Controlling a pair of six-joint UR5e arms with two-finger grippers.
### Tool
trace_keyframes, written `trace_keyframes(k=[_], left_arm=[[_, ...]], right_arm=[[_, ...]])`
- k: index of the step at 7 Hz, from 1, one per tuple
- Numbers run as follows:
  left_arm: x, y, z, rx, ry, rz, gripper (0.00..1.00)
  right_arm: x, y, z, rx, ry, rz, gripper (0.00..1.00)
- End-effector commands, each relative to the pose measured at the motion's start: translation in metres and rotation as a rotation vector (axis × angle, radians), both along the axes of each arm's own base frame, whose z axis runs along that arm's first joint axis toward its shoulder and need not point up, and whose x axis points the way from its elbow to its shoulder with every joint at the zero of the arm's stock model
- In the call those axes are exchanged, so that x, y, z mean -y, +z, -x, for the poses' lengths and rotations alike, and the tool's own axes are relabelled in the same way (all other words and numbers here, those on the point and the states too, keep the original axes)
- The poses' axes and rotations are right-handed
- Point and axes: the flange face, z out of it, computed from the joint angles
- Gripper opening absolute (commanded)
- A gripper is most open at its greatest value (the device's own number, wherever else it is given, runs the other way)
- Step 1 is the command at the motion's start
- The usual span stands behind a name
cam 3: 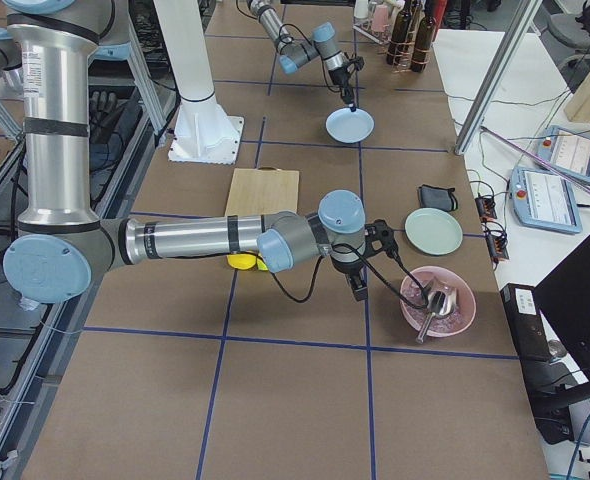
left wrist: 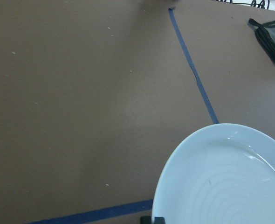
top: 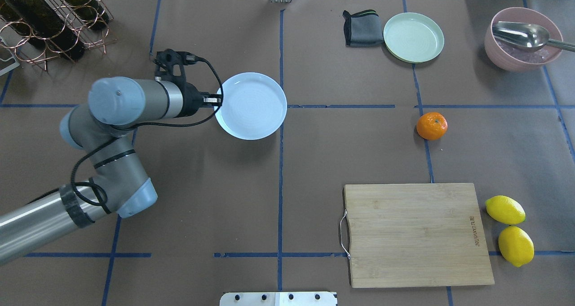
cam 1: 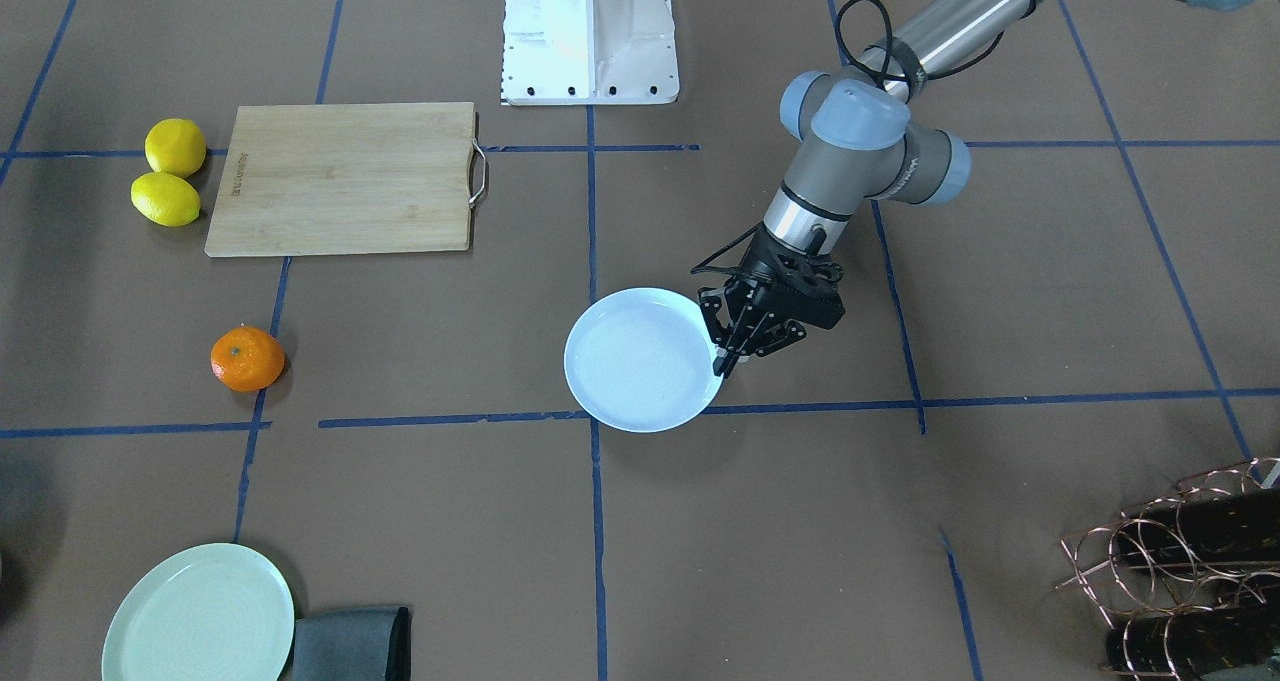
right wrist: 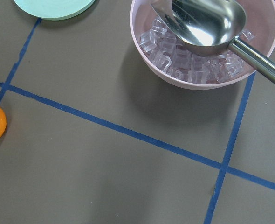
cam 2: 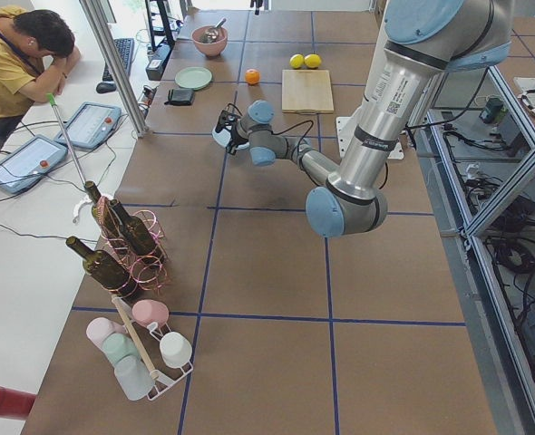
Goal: Pick orange to plate
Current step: 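Slide the light blue plate with the left gripper toward the table center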
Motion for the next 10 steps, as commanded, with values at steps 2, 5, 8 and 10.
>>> trace_keyframes(k=[2,5,8,10], left_arm=[[-0.017,-0.01,-0.042,0.011,0.04,-0.011,0.0],[-0.017,-0.014,-0.043,0.005,0.041,-0.013,0.9],[0.012,-0.014,-0.005,0.066,0.087,-0.049,1.0],[0.025,-0.016,0.127,0.262,0.204,-0.141,1.0]], right_arm=[[0.0,0.0,0.0,0.0,0.0,-0.002,1.0],[0.001,0.0,0.0,0.0,0.001,0.001,1.0],[0.006,-0.013,0.003,0.02,0.034,0.024,1.0],[0.017,-0.049,0.034,0.07,0.054,0.031,1.0]])
